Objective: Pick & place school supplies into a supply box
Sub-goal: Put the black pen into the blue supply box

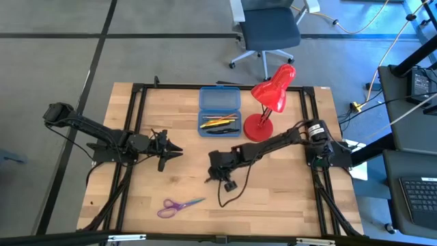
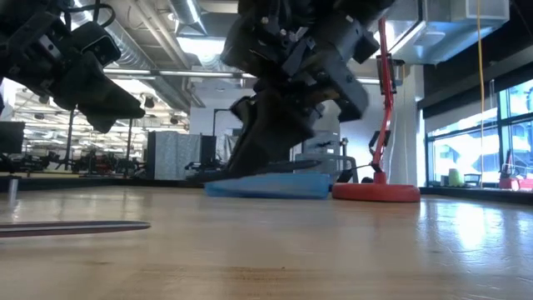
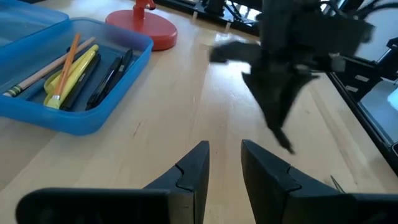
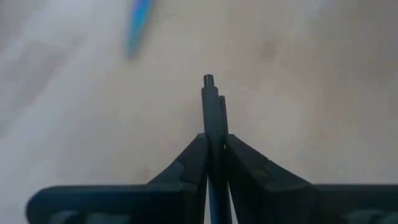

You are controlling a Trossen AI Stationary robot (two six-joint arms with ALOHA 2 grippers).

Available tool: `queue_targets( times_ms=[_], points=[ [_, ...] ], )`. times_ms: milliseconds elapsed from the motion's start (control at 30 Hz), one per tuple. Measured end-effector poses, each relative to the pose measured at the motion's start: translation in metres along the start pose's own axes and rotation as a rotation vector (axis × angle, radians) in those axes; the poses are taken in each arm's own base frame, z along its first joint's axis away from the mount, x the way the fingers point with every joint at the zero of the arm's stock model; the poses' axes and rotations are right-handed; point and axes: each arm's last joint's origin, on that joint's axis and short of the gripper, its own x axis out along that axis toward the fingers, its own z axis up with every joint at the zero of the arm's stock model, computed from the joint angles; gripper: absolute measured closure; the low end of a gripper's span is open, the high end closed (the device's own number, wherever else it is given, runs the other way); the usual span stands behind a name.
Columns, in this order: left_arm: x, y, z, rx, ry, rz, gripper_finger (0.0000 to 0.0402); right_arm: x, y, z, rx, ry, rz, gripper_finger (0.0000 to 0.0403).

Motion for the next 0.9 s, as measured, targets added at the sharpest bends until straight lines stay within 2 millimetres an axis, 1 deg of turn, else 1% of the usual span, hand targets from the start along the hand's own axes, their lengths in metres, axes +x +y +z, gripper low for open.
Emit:
queue_targets(
  times_ms=[100, 233, 333, 467, 600, 700, 800, 900],
  points=[
    [0.0, 0.0, 0.001, -0.001, -0.003, -0.002, 0.0315, -0.01, -0.016, -0.002, 0.024, 0.03, -0.103, 0.0349],
    [0.0, 0.0, 0.001, -0.003, -0.01, -0.004, 0.0315, -0.029, -0.043, -0.007, 0.047, 0.084, -0.268, 0.0348],
    [0.0, -0.001, 0.002, -0.004, -0.014, -0.006, 0.0315, -0.04, -0.066, -0.015, 0.081, 0.132, -0.394, 0.0348],
    [0.0, -0.001, 0.002, -0.005, -0.018, -0.008, 0.0315, -0.052, -0.097, -0.027, 0.111, 0.18, -0.517, 0.0348],
    [0.0, -0.001, 0.003, -0.007, -0.024, -0.01, 0.0315, -0.062, -0.124, -0.041, 0.174, 0.191, -0.564, 0.0348],
    [0.0, -0.001, 0.003, -0.007, -0.025, -0.011, 0.0315, -0.069, -0.14, -0.05, 0.212, 0.189, -0.57, 0.0348],
    [0.0, -0.001, 0.003, -0.008, -0.025, -0.011, 0.0315, -0.074, -0.151, -0.055, 0.239, 0.16, -0.556, 0.0348],
    [0.0, -0.001, 0.003, -0.007, -0.024, -0.01, 0.0315, -0.074, -0.157, -0.059, 0.252, 0.096, -0.499, 0.0348]
  ],
)
